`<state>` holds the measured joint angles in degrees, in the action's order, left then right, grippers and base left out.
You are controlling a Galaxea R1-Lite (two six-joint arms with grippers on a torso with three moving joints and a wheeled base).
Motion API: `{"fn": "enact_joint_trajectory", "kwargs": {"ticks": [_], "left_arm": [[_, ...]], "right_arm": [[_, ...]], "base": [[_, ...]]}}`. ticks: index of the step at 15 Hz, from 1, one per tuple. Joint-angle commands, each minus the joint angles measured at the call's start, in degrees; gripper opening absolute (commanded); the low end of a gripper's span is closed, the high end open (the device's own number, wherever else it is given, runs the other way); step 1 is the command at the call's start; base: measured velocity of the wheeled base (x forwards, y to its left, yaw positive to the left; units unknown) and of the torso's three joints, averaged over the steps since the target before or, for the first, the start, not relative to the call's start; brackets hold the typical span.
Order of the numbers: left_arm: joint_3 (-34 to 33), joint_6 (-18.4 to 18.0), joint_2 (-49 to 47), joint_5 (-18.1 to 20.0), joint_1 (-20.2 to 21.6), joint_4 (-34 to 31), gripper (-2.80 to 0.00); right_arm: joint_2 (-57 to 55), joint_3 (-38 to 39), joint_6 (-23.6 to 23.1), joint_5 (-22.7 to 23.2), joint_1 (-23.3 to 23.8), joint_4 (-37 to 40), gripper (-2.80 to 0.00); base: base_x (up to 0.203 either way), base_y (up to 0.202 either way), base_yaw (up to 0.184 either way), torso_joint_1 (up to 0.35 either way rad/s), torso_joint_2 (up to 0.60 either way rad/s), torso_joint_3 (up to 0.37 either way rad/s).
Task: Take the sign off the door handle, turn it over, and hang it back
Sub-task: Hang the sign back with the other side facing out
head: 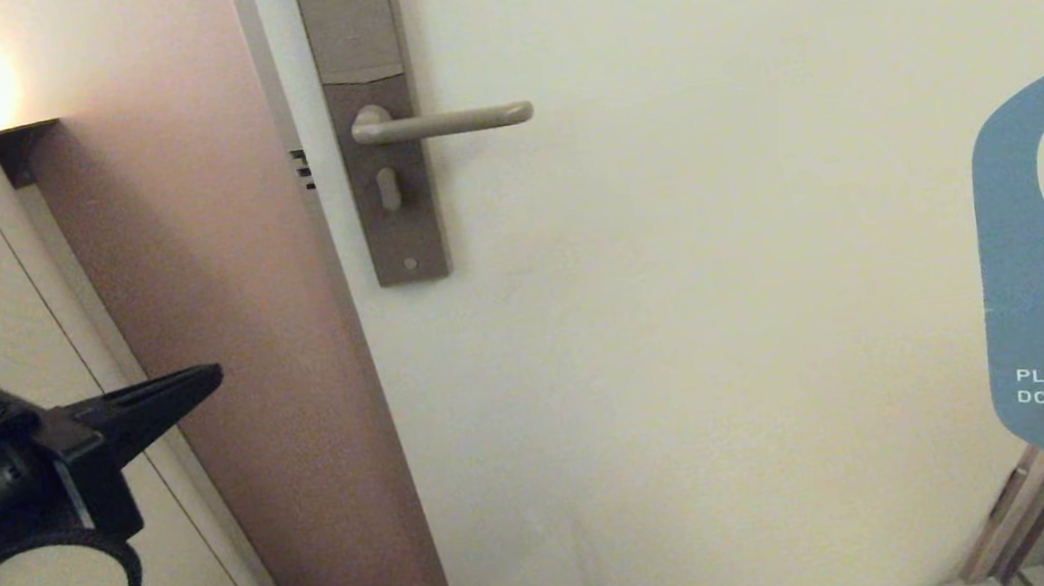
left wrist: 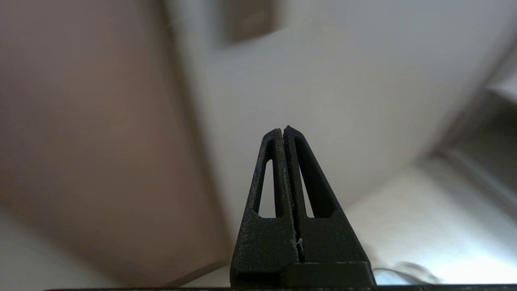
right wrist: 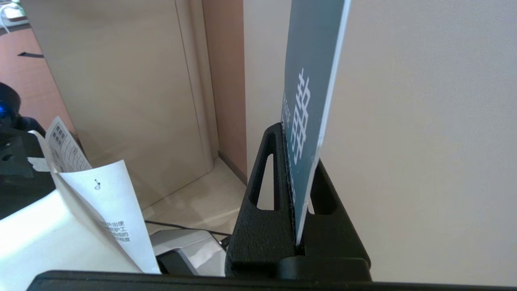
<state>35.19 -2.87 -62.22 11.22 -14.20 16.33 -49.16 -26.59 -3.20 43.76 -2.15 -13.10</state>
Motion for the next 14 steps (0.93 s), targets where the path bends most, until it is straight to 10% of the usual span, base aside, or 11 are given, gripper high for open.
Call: {"fn": "enact_joint_trajectory", "kwargs": {"ticks": [1, 14], "left_arm": [[-8.1, -0.8, 5.8, 0.0, 6.5, 4.7, -2.80], [-35.1, 2.9, 34.6, -4.2, 12.1, 3.9, -2.80]], "right_arm": [[0.0, 0.0, -0.1, 0.3, 0.0, -0.2, -2.80], [3.1, 1.8, -0.2, -4.1, 0.0, -1.5, -2.80]], "base": [[0.000, 0.000, 0.000, 0.000, 0.00, 0.000], [0.000, 0.000, 0.000, 0.000, 0.00, 0.000]]}}
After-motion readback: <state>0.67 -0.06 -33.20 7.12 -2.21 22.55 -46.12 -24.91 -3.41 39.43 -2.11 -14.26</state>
